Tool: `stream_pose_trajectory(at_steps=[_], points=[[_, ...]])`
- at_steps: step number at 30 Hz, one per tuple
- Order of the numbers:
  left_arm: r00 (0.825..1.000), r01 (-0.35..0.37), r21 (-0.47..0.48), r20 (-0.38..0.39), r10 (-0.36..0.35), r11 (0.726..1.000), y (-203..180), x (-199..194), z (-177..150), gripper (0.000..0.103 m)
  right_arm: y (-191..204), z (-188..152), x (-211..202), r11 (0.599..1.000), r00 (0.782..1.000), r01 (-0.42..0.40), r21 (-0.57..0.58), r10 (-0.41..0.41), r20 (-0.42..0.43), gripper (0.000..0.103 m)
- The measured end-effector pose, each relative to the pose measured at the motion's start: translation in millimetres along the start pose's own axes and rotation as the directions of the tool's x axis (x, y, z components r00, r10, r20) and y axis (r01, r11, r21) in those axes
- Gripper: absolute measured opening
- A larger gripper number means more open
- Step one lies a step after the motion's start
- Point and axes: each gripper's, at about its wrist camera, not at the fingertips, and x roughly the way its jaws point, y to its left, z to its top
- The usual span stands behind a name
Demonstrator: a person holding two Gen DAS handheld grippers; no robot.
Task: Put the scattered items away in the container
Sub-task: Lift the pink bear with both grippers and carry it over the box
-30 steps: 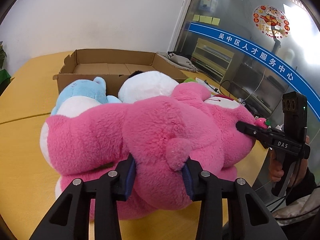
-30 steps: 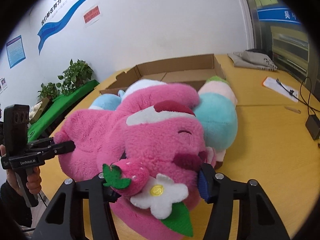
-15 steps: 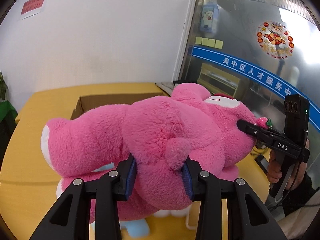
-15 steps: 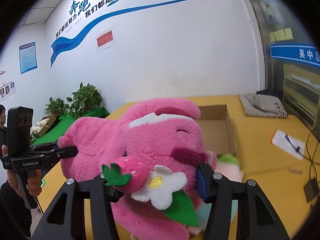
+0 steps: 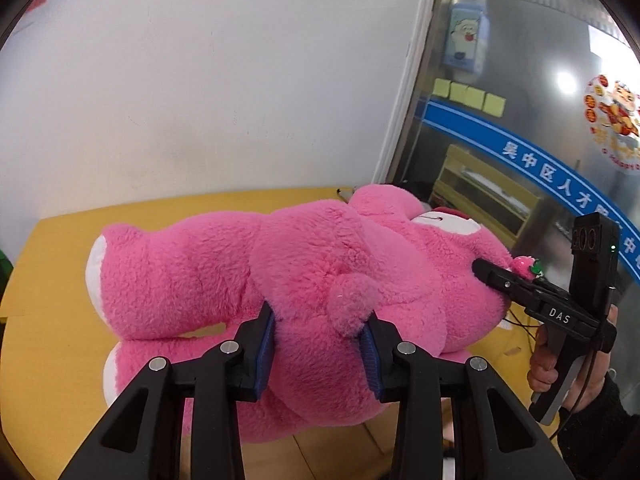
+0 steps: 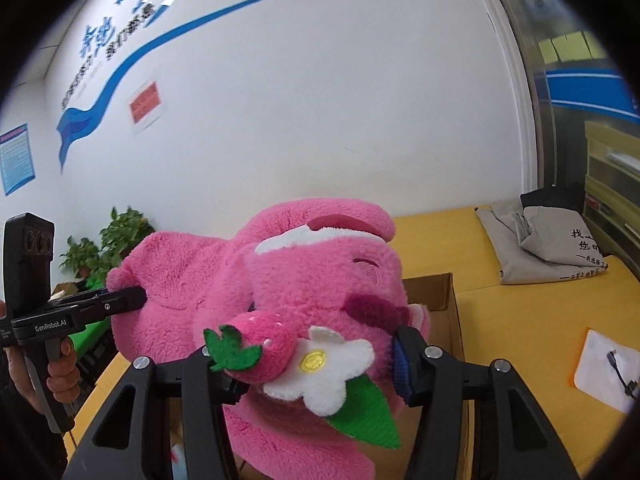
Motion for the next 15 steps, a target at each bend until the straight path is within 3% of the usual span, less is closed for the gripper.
stream_pose_trajectory(at_steps=[5, 7, 8, 9, 11, 15], points=[[0.991, 0.001, -0.066, -0.135, -0.01, 0.998, 36, 104, -5, 0.039, -35, 2, 81, 0.997, 0.992, 0.07, 0.039, -0.066, -0.103, 0.054], [0.974, -0.014, -0.103, -0.224, -0.01, 0.995, 49, 144, -23, 0.037, -52, -12, 111, 0.993, 0.98, 0.1, 0.065, -0.087, -0.177, 0.054], [0.964, -0.021, -0.118, -0.265, -0.011, 0.993, 53, 161, -35, 0.03, -60, -23, 127, 0.989, 0.968, 0.125, 0.073, -0.105, -0.227, 0.054], [0.956, -0.017, -0.125, -0.292, -0.021, 0.992, 56, 176, -45, 0.03, -66, -34, 141, 0.986, 0.954, 0.149, 0.076, -0.122, -0.274, 0.054], [0.963, -0.006, -0.119, -0.27, -0.026, 0.993, 55, 185, -52, 0.031, -76, -50, 155, 0.977, 0.935, 0.195, 0.082, -0.16, -0.316, 0.055], [0.963, -0.023, -0.097, -0.269, -0.004, 0.995, 49, 180, -45, 0.032, -81, -50, 147, 0.974, 0.933, 0.197, 0.112, -0.151, -0.327, 0.058]])
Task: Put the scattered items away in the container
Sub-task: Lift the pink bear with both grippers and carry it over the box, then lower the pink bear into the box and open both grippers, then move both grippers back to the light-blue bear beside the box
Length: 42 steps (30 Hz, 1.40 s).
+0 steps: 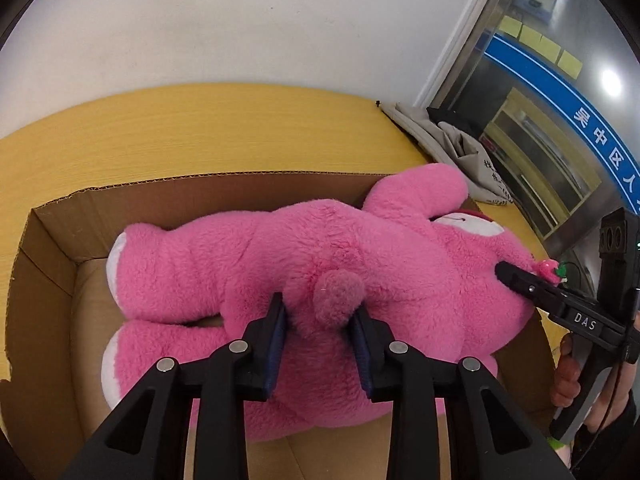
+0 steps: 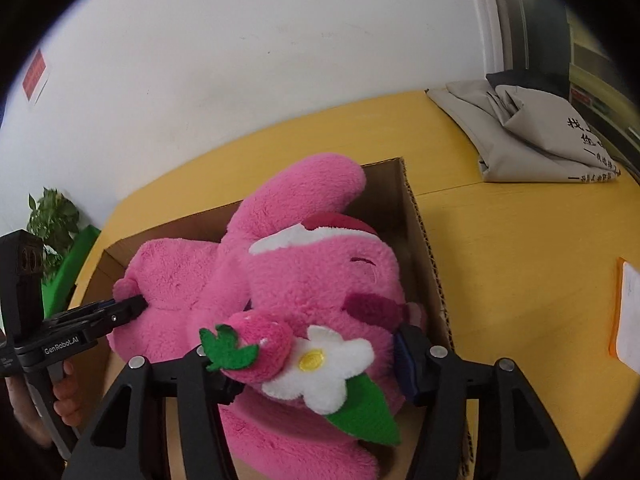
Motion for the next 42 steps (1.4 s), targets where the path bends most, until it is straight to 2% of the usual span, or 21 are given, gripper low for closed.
stream_pose_trajectory(at_steps=[3, 5, 7, 10, 12, 14, 17, 21, 22, 23, 24, 26, 27, 29, 31, 32, 34, 36, 39, 41, 42], points=[[1.0, -0.019, 0.047, -0.001, 0.019, 0.999, -4, -3, -2, 0.036, 11, -8, -9, 0.999, 1.0, 0.031, -0.039, -0.031, -0.004, 0.059], [1.0, -0.016, 0.027, -0.008, 0.016, 1.0, -2, -1, 7, 0.041, 12, -7, -7, 0.998, 0.999, 0.047, -0.038, -0.047, -0.009, 0.06], [1.0, -0.029, 0.01, 0.003, 0.029, 1.0, -5, -9, 10, 0.046, 7, -3, 1, 0.998, 0.998, 0.061, -0.005, -0.061, -0.009, 0.071], [0.995, -0.093, 0.053, 0.039, 0.091, 0.994, -7, -39, 2, 0.053, -4, 9, 3, 0.998, 0.998, 0.064, 0.014, -0.064, 0.003, 0.077], [0.991, -0.124, 0.058, 0.053, 0.121, 0.991, -2, -64, -11, 0.073, -1, 9, -19, 0.999, 0.998, 0.048, -0.011, -0.047, 0.036, 0.079], [0.987, -0.155, 0.058, 0.041, 0.153, 0.986, 6, -88, -35, 0.083, 5, 3, -47, 0.998, 0.997, 0.042, -0.053, -0.039, 0.066, 0.082], [0.978, -0.199, 0.045, -0.045, 0.201, 0.979, 27, -99, -72, 0.082, 11, -22, -81, 0.996, 0.999, -0.017, -0.092, 0.021, 0.045, 0.085], [0.969, -0.188, -0.007, -0.167, 0.184, 0.982, 51, -104, -130, 0.074, 23, -67, -96, 0.983, 0.993, -0.093, -0.158, 0.079, -0.091, 0.085], [0.968, -0.189, 0.0, -0.167, 0.187, 0.982, 49, -105, -141, 0.074, 23, -75, -96, 0.981, 0.99, -0.099, -0.164, 0.081, -0.114, 0.085], [0.968, -0.2, 0.024, -0.149, 0.201, 0.98, 43, -108, -146, 0.068, 21, -85, -95, 0.984, 0.988, -0.087, -0.157, 0.065, -0.14, 0.085], [0.97, -0.189, 0.025, -0.151, 0.19, 0.982, 38, -112, -152, 0.068, 19, -92, -94, 0.987, 0.986, -0.072, -0.141, 0.049, -0.162, 0.085], [0.978, -0.127, -0.023, -0.171, 0.122, 0.992, 34, -115, -162, 0.068, 13, -105, -98, 0.992, 0.982, -0.057, -0.112, 0.035, -0.185, 0.085], [0.978, -0.128, -0.021, -0.169, 0.123, 0.992, 31, -114, -166, 0.069, 12, -109, -105, 0.993, 0.984, -0.053, -0.11, 0.033, -0.177, 0.085], [0.977, -0.165, -0.018, -0.141, 0.16, 0.986, 27, -120, -169, 0.069, 13, -115, -125, 0.993, 0.991, -0.044, -0.108, 0.029, -0.134, 0.085], [0.973, -0.217, -0.079, -0.096, 0.21, 0.973, 27, -134, -167, 0.069, 16, -116, -147, 0.993, 0.997, -0.032, -0.113, 0.023, -0.073, 0.085], [0.976, -0.213, -0.1, -0.067, 0.207, 0.972, 24, -144, -167, 0.07, 21, -116, -161, 0.991, 0.999, -0.022, -0.129, 0.018, -0.033, 0.085], [0.983, -0.172, -0.119, 0.035, 0.178, 0.978, 10, -176, -166, 0.081, 36, -116, -195, 0.981, 0.998, 0.012, -0.192, 0.001, 0.068, 0.085], [0.975, -0.166, -0.097, 0.134, 0.178, 0.981, -12, -209, -169, 0.103, 48, -116, -222, 0.966, 0.987, 0.058, -0.253, -0.017, 0.159, 0.085], [0.958, -0.169, -0.049, 0.228, 0.175, 0.984, -48, -251, -184, 0.103, 71, -118, -264, 0.933, 0.951, 0.149, -0.328, -0.044, 0.306, 0.085], [0.949, -0.177, -0.028, 0.26, 0.178, 0.984, -68, -271, -196, 0.103, 82, -118, -283, 0.92, 0.934, 0.18, -0.348, -0.05, 0.353, 0.085], [0.946, -0.176, -0.026, 0.273, 0.176, 0.984, -74, -278, -201, 0.103, 86, -119, -290, 0.921, 0.935, 0.172, -0.349, -0.041, 0.353, 0.085]])
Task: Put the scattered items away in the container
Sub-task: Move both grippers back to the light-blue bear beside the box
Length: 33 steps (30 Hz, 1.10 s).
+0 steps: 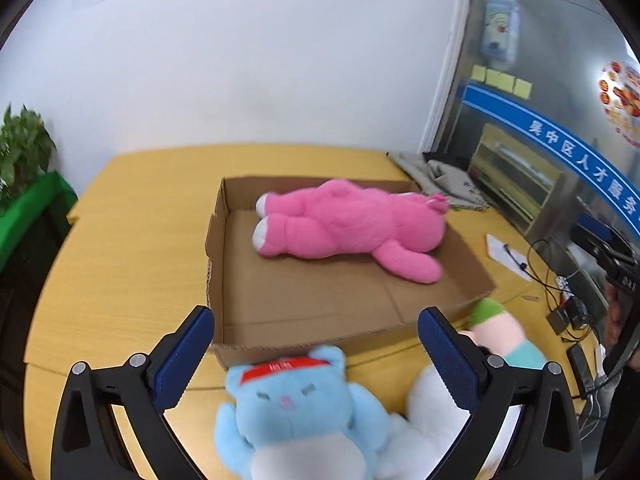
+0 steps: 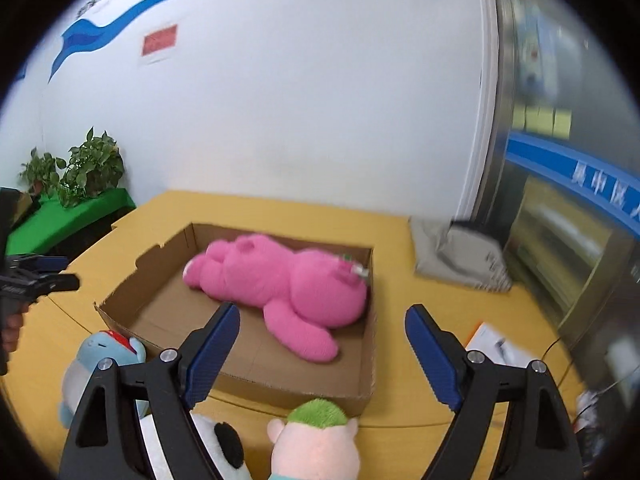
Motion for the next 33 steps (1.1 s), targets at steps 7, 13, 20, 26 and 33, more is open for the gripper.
stream_pose_trajectory(at_steps=[7, 13, 20, 26, 33], points=[[0.999, -0.007, -0.007, 0.034, 0.007, 1.0, -20, -35, -36, 0.103, 45, -27, -28, 0.992, 0.991, -0.112, 0.063, 0.116, -0.061, 0.085], [1.0, 0.017, -0.033, -0.015, -0.018, 0.999, -28, -29, -74, 0.103, 73, -73, -25, 0.988, 0.978, -0.09, 0.125, 0.111, -0.174, 0.085], [0.997, 0.048, -0.068, -0.06, -0.052, 0.997, -24, -21, -95, 0.103, 91, -95, -27, 0.992, 0.973, -0.063, 0.112, 0.086, -0.213, 0.085], [0.998, 0.046, -0.057, -0.031, -0.047, 0.997, -25, -28, -92, 0.103, 91, -94, -26, 0.992, 0.974, -0.051, 0.115, 0.075, -0.212, 0.085], [0.999, 0.045, -0.046, -0.028, -0.047, 0.998, -29, -29, -88, 0.103, 92, -95, -20, 0.991, 0.972, -0.073, 0.111, 0.096, -0.216, 0.085]])
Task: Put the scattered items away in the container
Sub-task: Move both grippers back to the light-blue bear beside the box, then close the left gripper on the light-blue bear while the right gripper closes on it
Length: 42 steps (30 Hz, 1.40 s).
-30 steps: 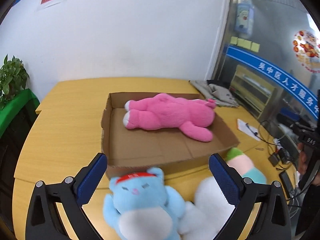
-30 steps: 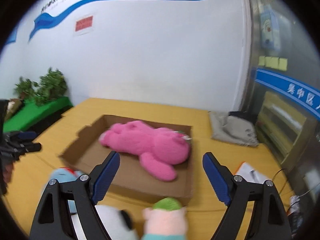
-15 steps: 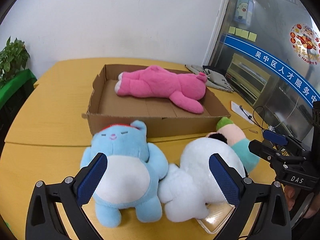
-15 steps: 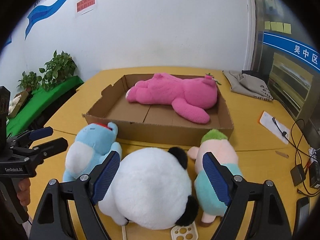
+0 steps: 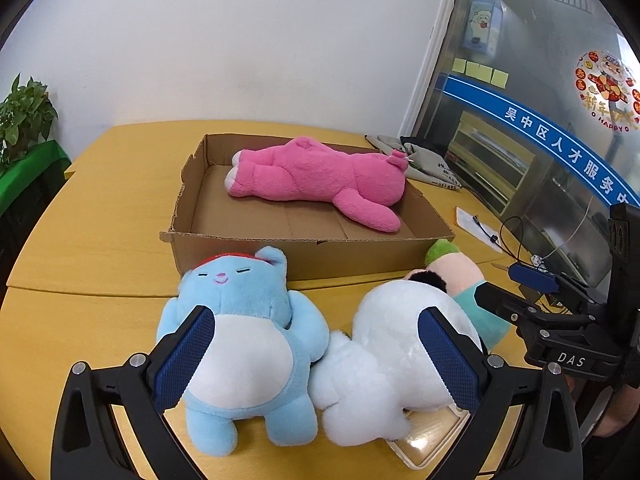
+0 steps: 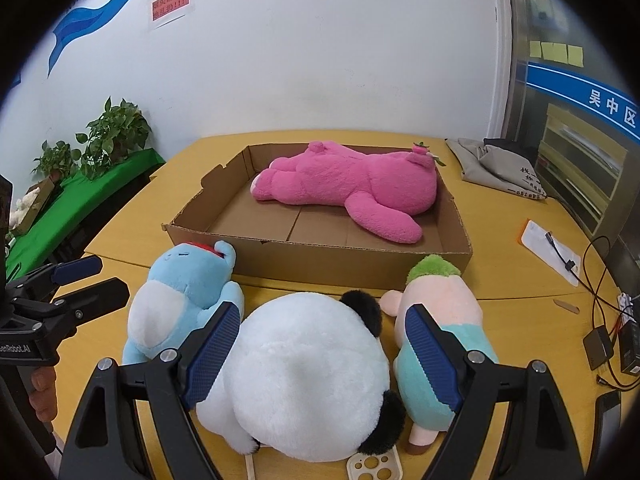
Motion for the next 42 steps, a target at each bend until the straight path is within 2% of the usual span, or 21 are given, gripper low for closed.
stream_pose_trajectory(at_steps=[14, 21, 32, 35, 38, 42], points=[[1.0, 0.011, 0.009, 0.027, -0.012, 1.0, -3, 4, 16, 0.103, -12, 12, 3, 1.0, 0.999, 0.026, 0.001, -0.026, 0.025, 0.085], [0.999, 0.036, -0.008, 0.018, -0.036, 0.999, 12, 8, 15, 0.103, -5, 13, 14, 1.0, 1.0, 0.022, -0.011, -0.021, 0.006, 0.085], [0.994, 0.089, -0.096, -0.048, -0.094, 0.991, 71, 13, -6, 0.103, 43, 14, 48, 0.99, 0.991, -0.123, -0.073, 0.119, -0.065, 0.085], [0.989, 0.127, -0.136, -0.064, -0.137, 0.983, 91, 21, -15, 0.103, 59, 11, 60, 0.976, 0.977, -0.192, -0.098, 0.181, -0.11, 0.085], [0.977, 0.178, -0.166, -0.087, -0.194, 0.97, 107, 32, -23, 0.103, 80, 4, 78, 0.946, 0.941, -0.303, -0.119, 0.277, -0.192, 0.085], [0.951, 0.252, -0.218, -0.125, -0.283, 0.943, 127, 52, -35, 0.103, 118, -14, 93, 0.894, 0.903, -0.393, -0.214, 0.332, -0.273, 0.085]])
